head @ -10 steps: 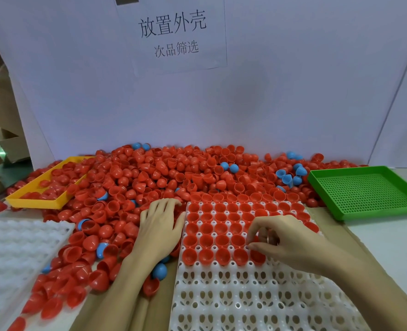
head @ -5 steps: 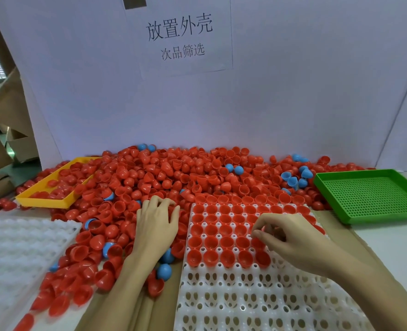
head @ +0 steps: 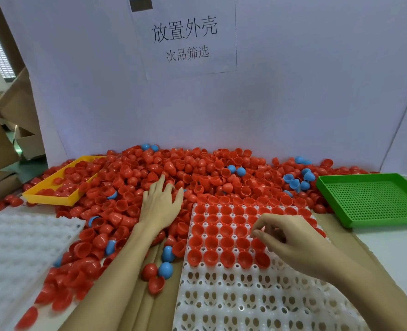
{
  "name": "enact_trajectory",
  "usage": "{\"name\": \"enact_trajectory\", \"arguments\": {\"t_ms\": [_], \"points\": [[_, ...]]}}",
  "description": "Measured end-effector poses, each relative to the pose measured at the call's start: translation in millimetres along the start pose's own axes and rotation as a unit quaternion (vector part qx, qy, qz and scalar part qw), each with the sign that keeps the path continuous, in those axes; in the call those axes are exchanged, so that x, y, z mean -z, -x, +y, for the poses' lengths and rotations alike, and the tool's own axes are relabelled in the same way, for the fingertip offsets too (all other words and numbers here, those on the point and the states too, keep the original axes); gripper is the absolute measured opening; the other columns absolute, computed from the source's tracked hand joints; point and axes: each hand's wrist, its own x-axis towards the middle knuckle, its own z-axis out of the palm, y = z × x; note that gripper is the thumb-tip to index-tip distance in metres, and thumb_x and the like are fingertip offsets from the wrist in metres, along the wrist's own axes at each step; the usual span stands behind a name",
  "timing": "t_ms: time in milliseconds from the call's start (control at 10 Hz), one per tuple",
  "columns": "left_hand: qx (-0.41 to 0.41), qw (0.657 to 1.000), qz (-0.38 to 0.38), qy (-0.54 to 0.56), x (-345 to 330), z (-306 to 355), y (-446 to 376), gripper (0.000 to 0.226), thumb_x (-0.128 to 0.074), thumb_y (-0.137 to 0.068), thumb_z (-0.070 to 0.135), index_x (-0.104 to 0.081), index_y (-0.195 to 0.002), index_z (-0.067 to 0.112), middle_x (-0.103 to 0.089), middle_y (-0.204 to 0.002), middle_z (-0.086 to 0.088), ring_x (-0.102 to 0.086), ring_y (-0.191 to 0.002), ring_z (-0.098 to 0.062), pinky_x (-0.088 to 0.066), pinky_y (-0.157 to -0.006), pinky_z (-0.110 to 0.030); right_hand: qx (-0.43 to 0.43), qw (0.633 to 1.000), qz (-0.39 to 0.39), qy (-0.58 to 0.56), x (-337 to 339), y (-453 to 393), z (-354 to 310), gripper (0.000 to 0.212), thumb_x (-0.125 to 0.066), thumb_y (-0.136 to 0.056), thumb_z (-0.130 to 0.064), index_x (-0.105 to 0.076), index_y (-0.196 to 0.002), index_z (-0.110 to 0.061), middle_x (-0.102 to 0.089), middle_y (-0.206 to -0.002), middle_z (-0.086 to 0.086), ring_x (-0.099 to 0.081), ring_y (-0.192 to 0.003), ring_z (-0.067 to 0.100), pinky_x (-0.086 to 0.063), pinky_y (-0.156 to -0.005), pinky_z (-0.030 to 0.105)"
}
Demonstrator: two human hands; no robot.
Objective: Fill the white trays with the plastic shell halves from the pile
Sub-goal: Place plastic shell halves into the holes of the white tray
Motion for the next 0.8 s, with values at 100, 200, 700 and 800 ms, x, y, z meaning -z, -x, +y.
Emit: {"name": "enact_trajectory", "arguments": {"t_ms": [100,200,700,800], "points": [[-0.008,1.000,0.005,-0.023,-1.9,-3.6,-4.8,0.050,-0.036,-0.109,0.048,-0.063,-0.138,0.018,-0.038,-0.166,-0.006,-0.032,-0.150,-0.025,-0.021,-0.121,-0.049,-0.001,1.000,0.000,0.004,-0.4,0.3,0.2,0.010,-0.064,-0.103,-0.029,-0.071,-0.098,-0.031,-0.065,-0.072,-0.031,-0.061,-0.060,0.000,-0.045,-0.057,0.014],[-0.022,0.999,0.028,-0.020,-2.2,-2.3,0.1,0.044,-0.038,-0.109,0.041,-0.065,-0.137,0.019,-0.051,-0.152,0.002,-0.041,-0.139,-0.021,-0.026,-0.115,-0.045,-0.003,1.000,-0.002,0.001,-0.1,-0.3,1.1,0.010,-0.063,-0.103,-0.029,-0.072,-0.099,-0.030,-0.066,-0.073,-0.030,-0.061,-0.061,0.001,-0.045,-0.057,0.015],[-0.023,0.997,-0.065,0.019,5.8,0.9,-6.4,0.046,-0.041,-0.110,0.033,-0.049,-0.154,0.022,-0.036,-0.167,-0.004,-0.037,-0.151,-0.025,-0.027,-0.125,-0.045,-0.010,1.000,-0.010,-0.002,-0.2,-1.5,1.0,0.011,-0.063,-0.104,-0.028,-0.073,-0.100,-0.030,-0.065,-0.072,-0.033,-0.061,-0.061,0.000,-0.044,-0.056,0.015],[0.001,0.999,-0.030,0.042,15.7,12.1,3.3,0.047,-0.043,-0.111,0.035,-0.048,-0.155,0.020,-0.040,-0.164,-0.008,-0.038,-0.149,-0.030,-0.029,-0.124,-0.044,-0.012,1.000,-0.010,-0.004,-0.1,-1.3,0.1,0.011,-0.063,-0.104,-0.029,-0.072,-0.099,-0.031,-0.065,-0.070,-0.030,-0.060,-0.060,0.002,-0.043,-0.055,0.015]]}}
